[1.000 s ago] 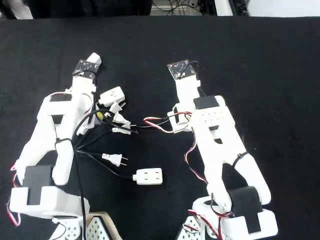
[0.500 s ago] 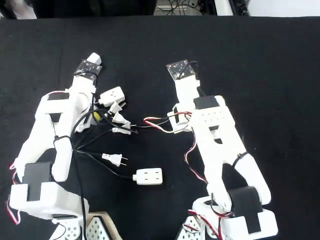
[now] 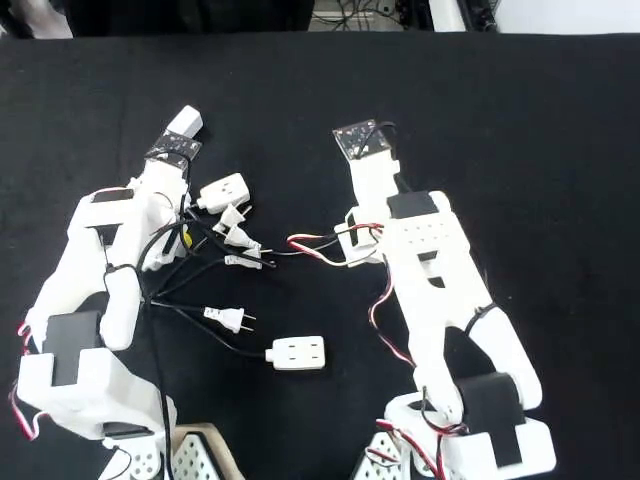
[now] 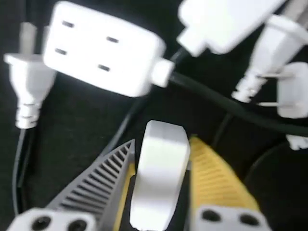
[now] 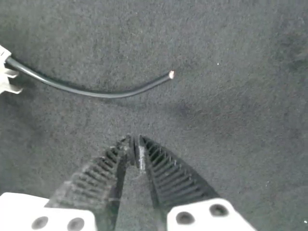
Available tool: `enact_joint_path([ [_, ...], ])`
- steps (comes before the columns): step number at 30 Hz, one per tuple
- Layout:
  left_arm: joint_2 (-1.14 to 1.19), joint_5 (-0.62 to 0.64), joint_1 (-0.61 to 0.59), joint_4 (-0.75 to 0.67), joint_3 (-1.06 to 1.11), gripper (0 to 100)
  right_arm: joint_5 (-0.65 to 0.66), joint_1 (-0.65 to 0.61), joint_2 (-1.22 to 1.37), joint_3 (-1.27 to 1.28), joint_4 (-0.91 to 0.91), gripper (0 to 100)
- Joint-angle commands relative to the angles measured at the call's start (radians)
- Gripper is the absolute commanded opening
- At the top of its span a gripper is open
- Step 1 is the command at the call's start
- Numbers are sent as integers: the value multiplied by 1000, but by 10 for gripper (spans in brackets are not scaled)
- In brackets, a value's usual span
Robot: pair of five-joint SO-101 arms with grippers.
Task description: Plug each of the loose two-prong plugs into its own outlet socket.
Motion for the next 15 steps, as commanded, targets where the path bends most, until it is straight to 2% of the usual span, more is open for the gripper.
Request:
enact_joint_path([
  [1, -20, 0, -4, 92, -71, 106, 5, 25, -5, -5, -14, 12],
  [5, -20, 63, -2, 239, -176, 103, 5, 25, -7, -5, -14, 12],
  [9, -18, 64, 51, 370, -228, 102, 5, 25, -7, -5, -14, 12],
  [15, -11, 66, 133, 388, -223, 103, 5, 25, -5, -4, -14, 12],
])
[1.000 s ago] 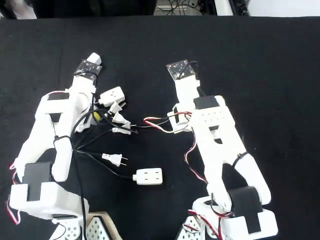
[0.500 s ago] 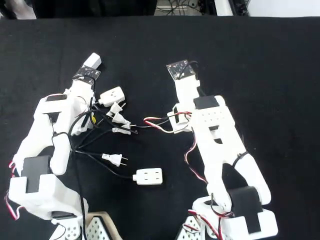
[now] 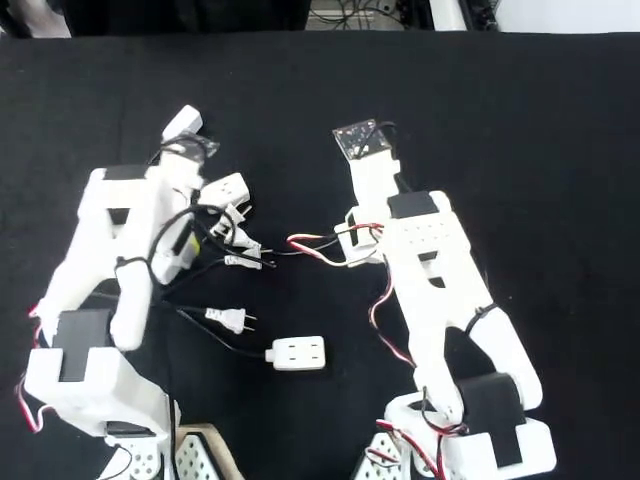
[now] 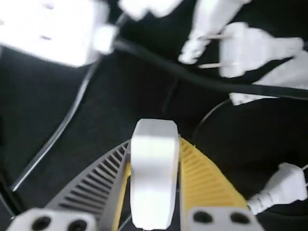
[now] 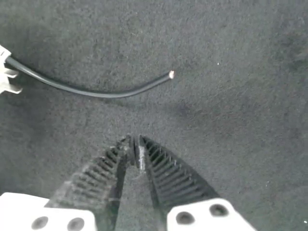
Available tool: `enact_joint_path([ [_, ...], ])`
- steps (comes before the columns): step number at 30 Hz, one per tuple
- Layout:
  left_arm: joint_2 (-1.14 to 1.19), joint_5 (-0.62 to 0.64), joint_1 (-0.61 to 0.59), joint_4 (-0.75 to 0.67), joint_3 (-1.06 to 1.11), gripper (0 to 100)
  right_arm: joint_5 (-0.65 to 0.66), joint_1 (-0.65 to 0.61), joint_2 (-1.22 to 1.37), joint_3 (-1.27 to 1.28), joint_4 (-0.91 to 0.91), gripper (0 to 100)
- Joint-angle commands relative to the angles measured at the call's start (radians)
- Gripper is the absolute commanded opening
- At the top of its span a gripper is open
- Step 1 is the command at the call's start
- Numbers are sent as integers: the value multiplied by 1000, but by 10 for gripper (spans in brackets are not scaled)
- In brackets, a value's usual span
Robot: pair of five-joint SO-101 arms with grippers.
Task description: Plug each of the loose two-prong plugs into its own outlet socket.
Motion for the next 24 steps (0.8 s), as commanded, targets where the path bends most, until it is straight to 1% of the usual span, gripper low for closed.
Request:
enact_joint_path([
  [1, -14, 9, 38, 18, -45, 105, 5, 25, -5, -4, -14, 12],
  [5, -14, 2, 13, 12, -56, 106, 5, 25, -5, -4, -14, 12],
  [8, -12, -61, -5, -6, -48, 118, 5, 25, -5, -4, -14, 12],
  [10, -12, -101, -22, -3, -44, 173, 5, 25, -5, -4, -14, 12],
  [14, -12, -137, -44, -11, -28, 312, 5, 25, -2, -4, -14, 12],
  [16, -12, -160, -58, -14, -33, 344, 5, 25, -2, -1, -14, 12],
  [20, -15, -193, -116, -57, -35, 346, 5, 25, -8, 18, -38, 12],
  [24, -14, -193, -179, -115, -39, 346, 5, 25, -8, 21, -43, 12],
])
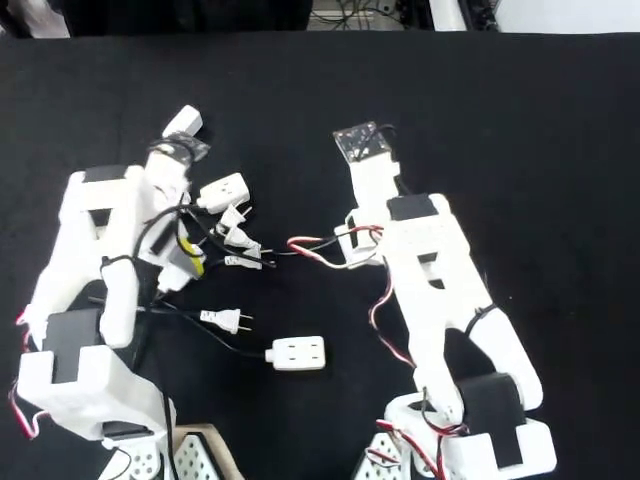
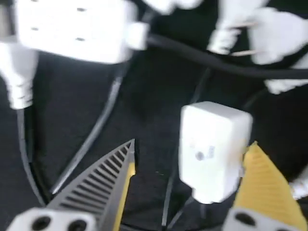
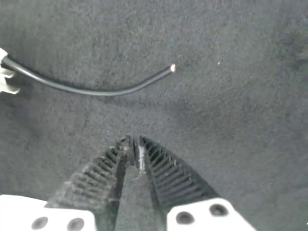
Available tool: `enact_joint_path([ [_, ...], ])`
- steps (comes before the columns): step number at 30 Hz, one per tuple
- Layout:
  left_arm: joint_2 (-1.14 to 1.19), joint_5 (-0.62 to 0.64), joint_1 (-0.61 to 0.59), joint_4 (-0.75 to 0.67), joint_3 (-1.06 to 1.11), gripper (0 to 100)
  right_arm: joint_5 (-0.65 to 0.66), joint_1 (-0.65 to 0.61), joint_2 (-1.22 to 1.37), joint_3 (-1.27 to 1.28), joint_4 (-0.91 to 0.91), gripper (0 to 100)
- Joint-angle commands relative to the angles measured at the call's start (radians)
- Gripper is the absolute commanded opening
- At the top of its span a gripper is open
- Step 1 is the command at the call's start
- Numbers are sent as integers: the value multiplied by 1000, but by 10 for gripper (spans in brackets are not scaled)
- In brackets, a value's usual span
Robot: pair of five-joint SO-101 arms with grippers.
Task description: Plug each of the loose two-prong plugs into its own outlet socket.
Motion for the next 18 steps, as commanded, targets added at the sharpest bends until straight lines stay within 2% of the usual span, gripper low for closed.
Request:
enact_joint_path([
  [1, -18, -11, -58, -49, -39, 346, 5, 25, -8, -7, -17, 12],
  [12, -25, -11, -77, -60, -65, 346, 5, 25, -8, -7, -17, 12],
  [18, -18, -11, -143, -52, -147, 346, 5, 25, -8, -7, -17, 12],
])
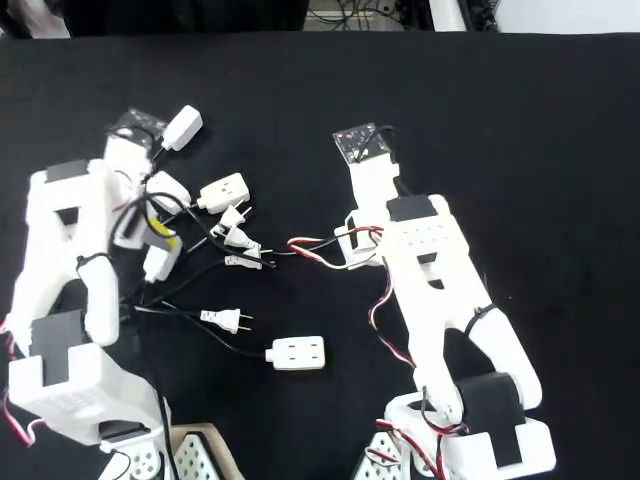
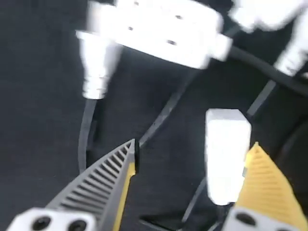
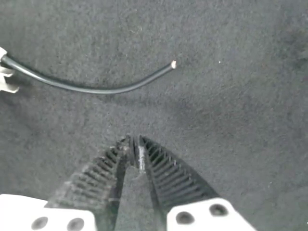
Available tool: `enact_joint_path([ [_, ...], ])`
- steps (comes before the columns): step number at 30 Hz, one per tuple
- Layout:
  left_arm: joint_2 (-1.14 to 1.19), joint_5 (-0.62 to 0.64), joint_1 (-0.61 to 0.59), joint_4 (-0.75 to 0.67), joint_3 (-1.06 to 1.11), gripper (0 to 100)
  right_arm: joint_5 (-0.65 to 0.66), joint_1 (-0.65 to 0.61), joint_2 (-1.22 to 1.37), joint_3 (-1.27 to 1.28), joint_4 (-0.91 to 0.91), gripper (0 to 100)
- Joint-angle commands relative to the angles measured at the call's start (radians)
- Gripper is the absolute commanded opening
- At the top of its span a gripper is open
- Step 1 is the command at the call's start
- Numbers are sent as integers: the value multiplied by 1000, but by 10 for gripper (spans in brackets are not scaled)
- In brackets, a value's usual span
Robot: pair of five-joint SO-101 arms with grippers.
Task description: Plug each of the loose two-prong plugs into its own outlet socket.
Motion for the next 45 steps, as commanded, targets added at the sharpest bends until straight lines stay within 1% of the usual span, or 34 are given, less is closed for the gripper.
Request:
enact_joint_path([
  [1, -14, -11, -41, -12, -65, 346, 5, 25, -8, -7, -17, 12],
  [15, -25, -9, -94, -3, -61, 346, 5, 25, -8, -7, -17, 12],
  [19, -25, -9, -116, 101, -94, 346, 5, 25, -8, -7, -17, 12],
  [21, -23, -11, -139, 123, -97, 346, 5, 25, -8, -7, -17, 12],
  [28, -14, -14, -243, 118, -70, 346, 5, 25, -8, -7, -17, 12],
  [32, -23, -6, -263, 127, -71, 346, 5, 25, -8, -7, -17, 12],
  [34, -25, 17, -254, 141, -73, 345, 5, 25, -8, -7, -17, 12],
  [37, -25, 124, -196, 186, -81, 302, 5, 25, -8, -7, -17, 12],
  [41, -60, 222, -70, 218, -77, 234, 5, 25, -8, -7, -17, 12],
  [45, -164, 322, 50, 244, -74, 217, 5, 25, -8, -8, -17, 12],
])
